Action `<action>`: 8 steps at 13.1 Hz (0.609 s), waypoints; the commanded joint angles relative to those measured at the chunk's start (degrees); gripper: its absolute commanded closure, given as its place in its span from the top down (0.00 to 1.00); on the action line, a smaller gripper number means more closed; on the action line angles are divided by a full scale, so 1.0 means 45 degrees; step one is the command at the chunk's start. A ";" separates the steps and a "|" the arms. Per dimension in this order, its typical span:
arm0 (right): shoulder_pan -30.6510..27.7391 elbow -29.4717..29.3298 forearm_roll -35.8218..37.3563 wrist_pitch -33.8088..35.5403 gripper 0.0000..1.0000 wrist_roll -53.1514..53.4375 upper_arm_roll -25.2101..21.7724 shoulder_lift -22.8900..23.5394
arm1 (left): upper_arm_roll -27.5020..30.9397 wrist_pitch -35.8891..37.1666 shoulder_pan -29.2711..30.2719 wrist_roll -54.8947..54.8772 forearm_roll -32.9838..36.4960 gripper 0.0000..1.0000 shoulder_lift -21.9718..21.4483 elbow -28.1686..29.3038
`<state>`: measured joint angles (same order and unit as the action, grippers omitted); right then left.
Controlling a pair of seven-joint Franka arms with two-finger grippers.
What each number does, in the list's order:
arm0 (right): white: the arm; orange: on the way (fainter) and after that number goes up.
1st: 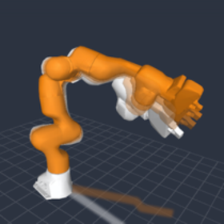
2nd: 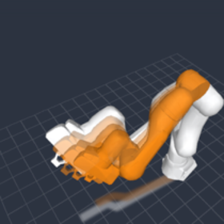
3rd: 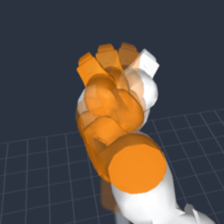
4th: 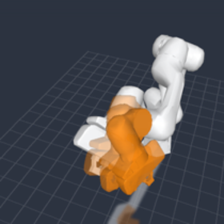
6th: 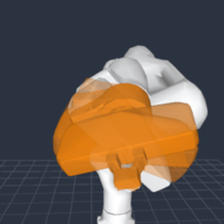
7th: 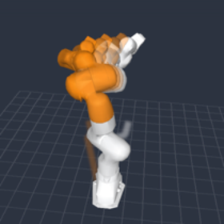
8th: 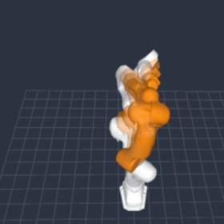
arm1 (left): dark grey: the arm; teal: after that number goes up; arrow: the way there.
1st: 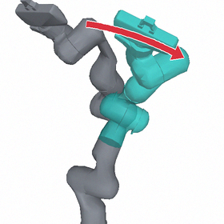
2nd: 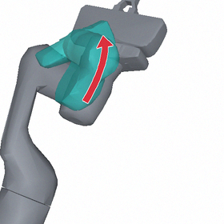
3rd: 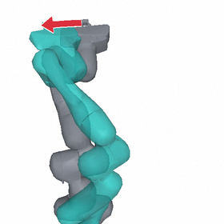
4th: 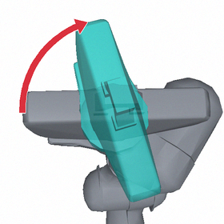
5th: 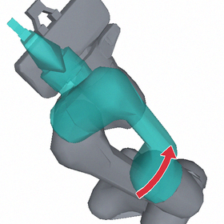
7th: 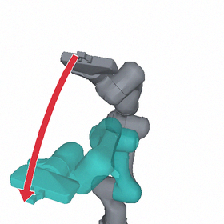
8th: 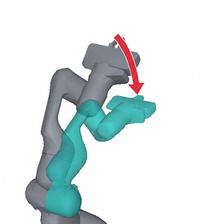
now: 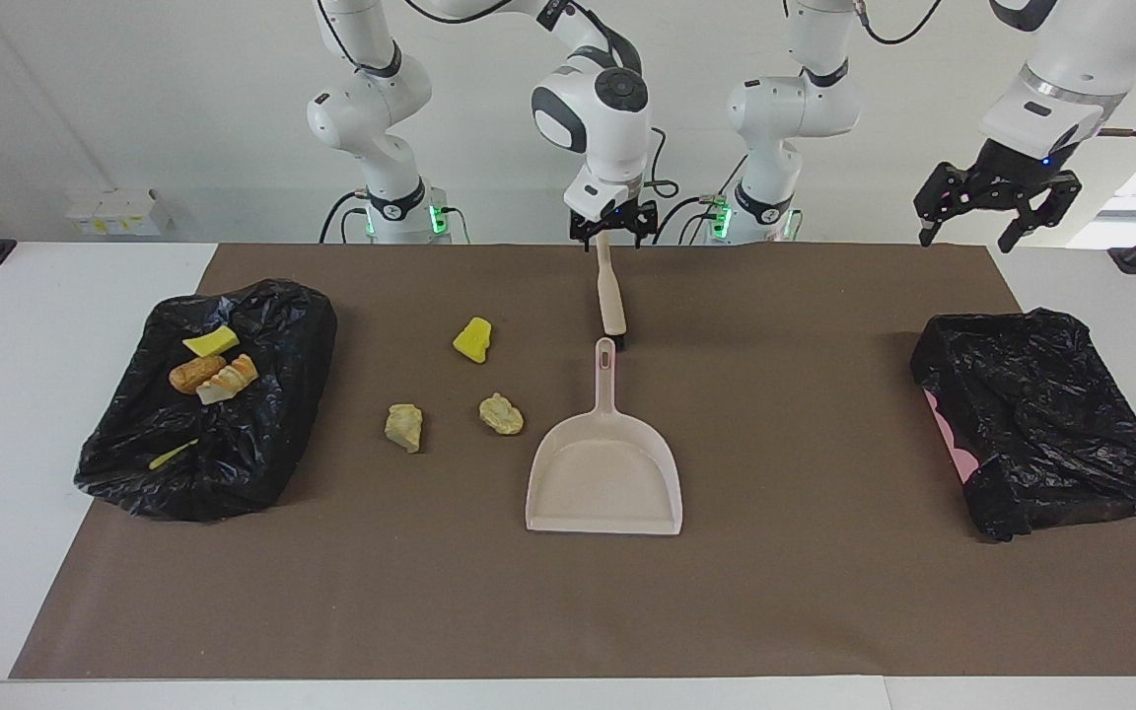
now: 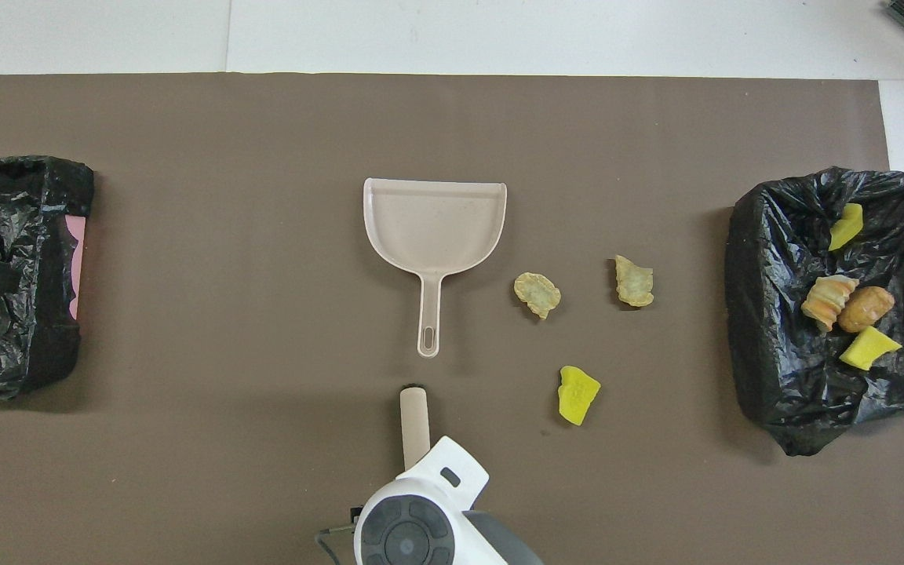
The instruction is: Sweep and dump trash in bin
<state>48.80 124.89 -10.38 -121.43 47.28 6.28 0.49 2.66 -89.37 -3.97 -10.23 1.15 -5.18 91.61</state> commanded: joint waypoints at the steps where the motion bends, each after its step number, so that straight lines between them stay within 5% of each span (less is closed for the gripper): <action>1: 0.0384 0.1327 -0.0310 -0.1119 0.81 0.0431 -0.0028 -0.0306 | -0.0084 0.0328 0.0159 -0.0071 -0.0138 1.00 0.0194 -0.0396; 6: 0.0658 0.1583 -0.1164 -0.1257 0.64 0.0218 -0.0028 -0.0090 | -0.0220 0.0192 -0.0056 -0.0051 -0.0138 1.00 0.0214 -0.0396; 8: 0.0697 0.1583 -0.1345 -0.1238 0.47 0.0119 -0.0028 -0.0090 | -0.0299 0.0348 -0.0192 0.0006 -0.0177 1.00 0.0175 -0.0376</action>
<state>51.60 131.12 -14.40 -125.77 48.87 6.26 0.55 1.47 -89.18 -4.15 -10.23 0.97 -5.18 91.60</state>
